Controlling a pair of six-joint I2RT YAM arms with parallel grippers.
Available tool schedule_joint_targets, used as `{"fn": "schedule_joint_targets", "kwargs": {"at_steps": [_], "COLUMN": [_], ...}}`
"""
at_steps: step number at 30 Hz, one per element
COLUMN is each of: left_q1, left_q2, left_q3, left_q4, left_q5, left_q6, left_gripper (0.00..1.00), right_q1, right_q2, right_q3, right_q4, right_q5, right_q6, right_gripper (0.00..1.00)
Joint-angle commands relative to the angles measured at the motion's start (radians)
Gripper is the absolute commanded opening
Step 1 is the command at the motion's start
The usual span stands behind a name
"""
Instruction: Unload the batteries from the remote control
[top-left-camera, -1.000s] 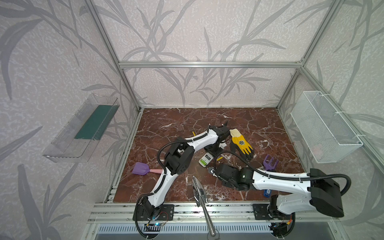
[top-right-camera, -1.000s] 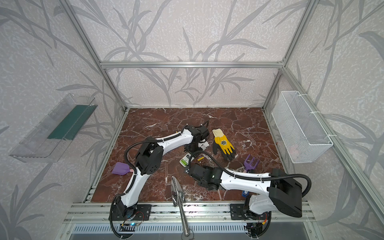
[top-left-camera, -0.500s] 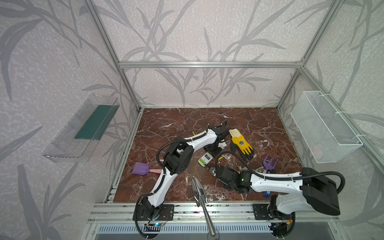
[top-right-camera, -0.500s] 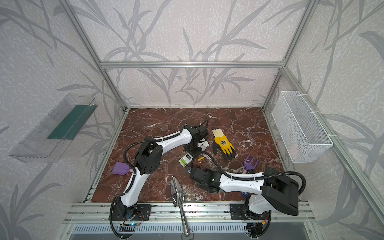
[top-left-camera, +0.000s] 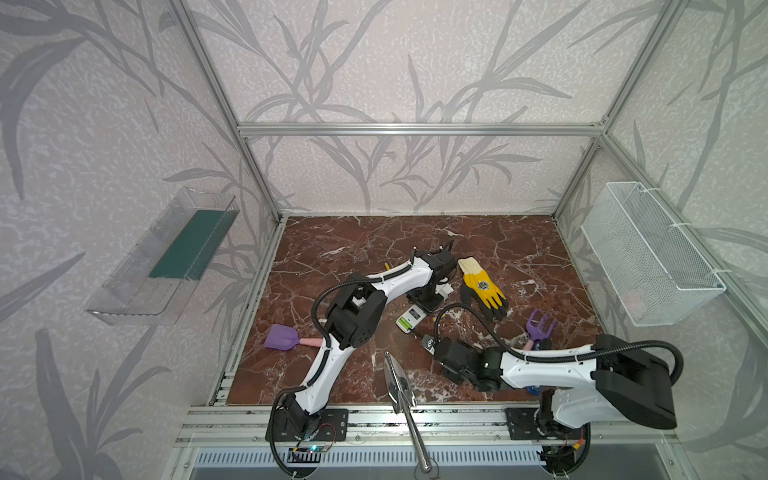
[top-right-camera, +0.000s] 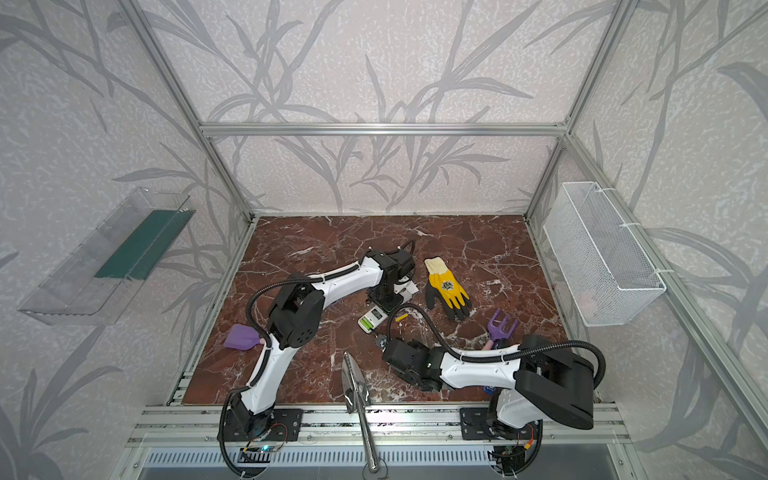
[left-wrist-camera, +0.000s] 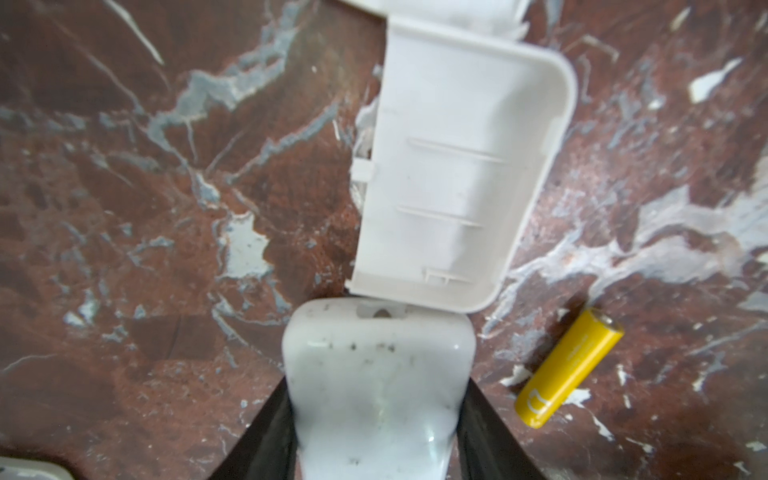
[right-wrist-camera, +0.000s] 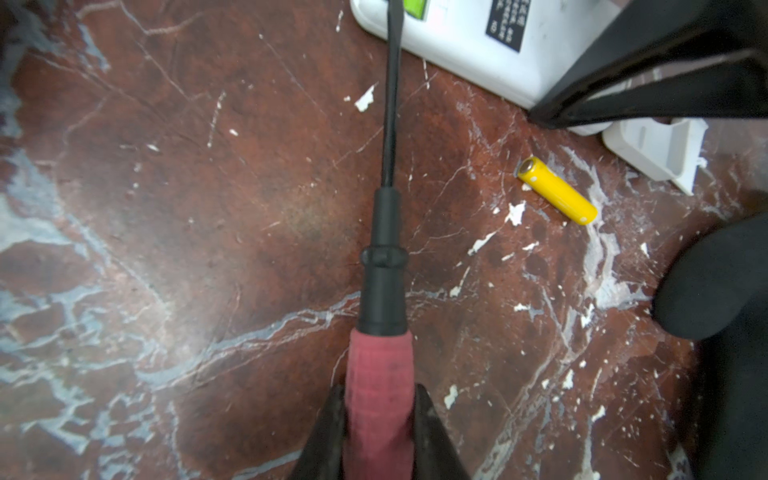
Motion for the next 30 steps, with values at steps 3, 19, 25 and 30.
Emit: {"fn": "schedule_joint_targets", "kwargs": {"at_steps": [3,19,25,30], "left_q1": [-0.025,-0.020,-0.022,-0.020], "left_q2": [0.100,0.092,0.082,0.060], "left_q3": [-0.074,-0.077,-0.076,-0.069], "left_q4": [0.013,0.017,0.022,0.027], "left_q5": [0.135,0.078,0.079,0.088], "left_q6": [-0.102,-0.114,-0.112,-0.102], "left_gripper": [0.06,0.06,0.28,0.47], "right_q1": [0.011,0.011,0.010,-0.002], "right_q2": [-0.005,-0.107,-0.206,-0.227], "right_q3": [0.005,0.065,0.040,0.034], "right_q4": [0.211,-0.020,-0.027,-0.020], "right_q5": [-0.035,-0.025,0.011,0.008], "right_q6": [0.005,-0.011,-0.043,-0.052], "right_gripper": [0.00,0.00,0.00,0.00]}}
